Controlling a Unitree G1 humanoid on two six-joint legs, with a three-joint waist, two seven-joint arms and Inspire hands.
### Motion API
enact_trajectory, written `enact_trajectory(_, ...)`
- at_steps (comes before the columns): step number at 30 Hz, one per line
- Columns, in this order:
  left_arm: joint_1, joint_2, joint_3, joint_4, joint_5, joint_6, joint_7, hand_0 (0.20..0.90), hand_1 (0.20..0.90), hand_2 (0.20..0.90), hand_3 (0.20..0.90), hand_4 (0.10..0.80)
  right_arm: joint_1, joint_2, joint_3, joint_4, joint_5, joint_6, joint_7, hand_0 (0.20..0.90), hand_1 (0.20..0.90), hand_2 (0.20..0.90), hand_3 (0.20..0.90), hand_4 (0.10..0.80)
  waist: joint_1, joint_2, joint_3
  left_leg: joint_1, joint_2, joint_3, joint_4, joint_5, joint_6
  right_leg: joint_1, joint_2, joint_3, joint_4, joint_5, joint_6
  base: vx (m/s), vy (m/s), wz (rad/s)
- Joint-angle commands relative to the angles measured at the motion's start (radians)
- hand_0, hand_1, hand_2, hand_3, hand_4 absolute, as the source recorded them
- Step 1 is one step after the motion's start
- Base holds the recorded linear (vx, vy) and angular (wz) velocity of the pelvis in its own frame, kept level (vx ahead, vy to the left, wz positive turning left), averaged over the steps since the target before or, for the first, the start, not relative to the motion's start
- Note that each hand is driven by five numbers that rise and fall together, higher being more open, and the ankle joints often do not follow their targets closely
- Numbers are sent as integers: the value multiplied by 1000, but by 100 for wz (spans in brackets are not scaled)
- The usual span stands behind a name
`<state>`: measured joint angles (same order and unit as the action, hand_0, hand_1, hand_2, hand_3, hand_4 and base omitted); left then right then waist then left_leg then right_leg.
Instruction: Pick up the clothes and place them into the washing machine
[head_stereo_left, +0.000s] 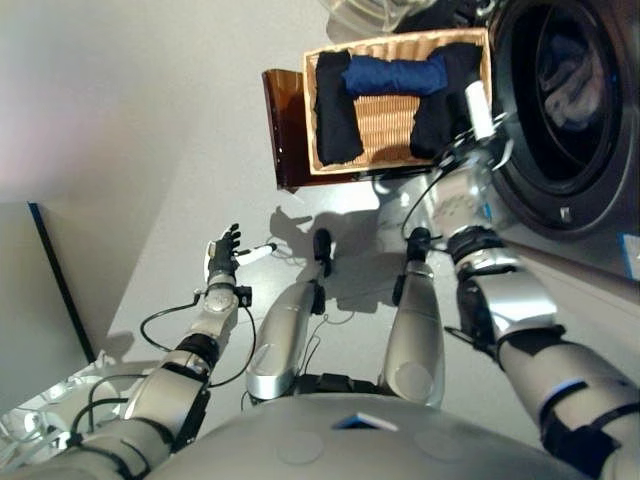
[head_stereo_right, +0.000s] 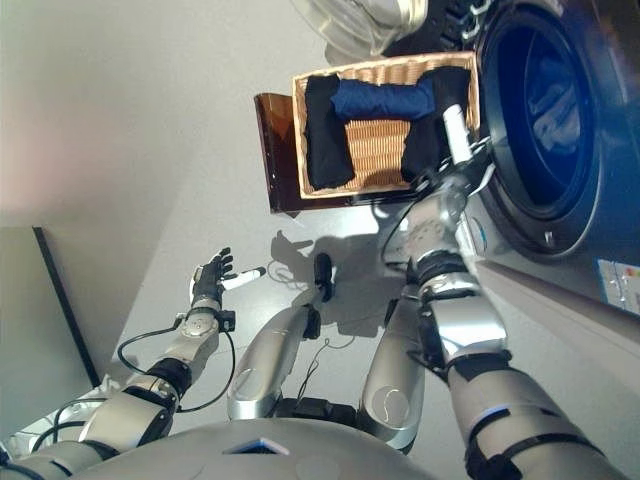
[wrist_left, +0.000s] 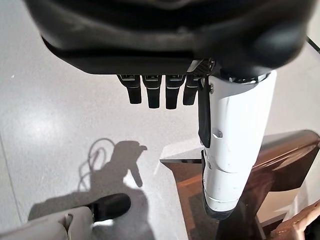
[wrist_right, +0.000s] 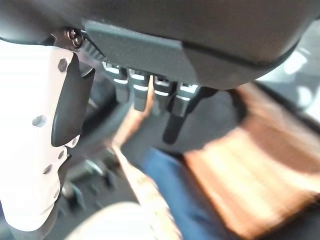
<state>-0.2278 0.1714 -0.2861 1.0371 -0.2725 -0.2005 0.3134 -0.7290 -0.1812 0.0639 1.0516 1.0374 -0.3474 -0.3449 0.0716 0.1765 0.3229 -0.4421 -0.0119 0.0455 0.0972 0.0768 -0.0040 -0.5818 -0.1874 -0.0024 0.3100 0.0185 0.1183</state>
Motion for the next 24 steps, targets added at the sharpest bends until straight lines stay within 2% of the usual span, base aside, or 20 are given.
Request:
enact_trajectory(1,-1,36,18,75,7,-8,31,900,900,900,900,800,21,-29,36,-109,-7,-48,65,900,900,900,900,800,15,-52,-71,20,-25,-4,18,-49,-67,100,19,31,-152,60,4,53,-46,6)
enact_trajectory(4,3,34,21,78,10,-3,28,900,900,900,900,800,61,-20,53,-122,-17,-38,74,900,900,900,900,800,13,-72,-78,43,-23,-11,-3,-41,-68,131,17,27,-178,69,6,52,-39,5)
enact_trajectory(10,28,57,70,95,51,14,18,900,900,900,900,800,152,-116,186,-183,-328,73,81,900,900,900,900,800,2,-144,-117,134,-7,-14,-97,-5,-73,218,9,24,-269,117,20,57,-46,1)
enact_trajectory(14,63,81,102,100,91,20,12,900,900,900,900,800,141,-239,306,-261,-722,148,64,900,900,900,900,800,-3,-175,-131,171,9,-11,-124,7,-75,245,14,31,-286,124,25,33,-31,-9)
enact_trajectory(15,74,90,113,100,109,22,9,900,900,900,900,800,120,-310,362,-297,-907,182,57,900,900,900,900,800,-1,-180,-134,184,14,-12,-126,6,-76,258,16,31,-289,120,27,60,-32,-1)
enact_trajectory(17,95,91,124,88,137,25,12,900,900,900,900,800,142,-374,368,-365,-1074,201,30,900,900,900,900,800,-2,-187,-138,196,17,-12,-123,2,-76,272,17,24,-290,115,30,52,-29,-3)
enact_trajectory(19,95,103,135,74,159,14,16,900,900,900,900,800,129,-456,420,-405,-1289,218,7,900,900,900,900,800,0,-192,-126,189,22,-16,-97,-9,-73,271,19,19,-274,105,28,-16,-40,-5)
enact_trajectory(22,79,122,133,47,176,7,30,900,900,900,900,800,80,-528,473,-414,-1467,233,-13,900,900,900,900,800,7,-196,-87,146,26,-21,-27,-24,-71,231,36,8,-209,87,19,-115,-52,0)
enact_trajectory(24,64,129,137,46,174,6,41,900,900,900,900,800,56,-554,483,-410,-1526,241,-28,900,900,900,900,800,8,-195,-59,109,28,-27,15,-31,-70,197,48,-2,-169,75,13,-123,-46,9)
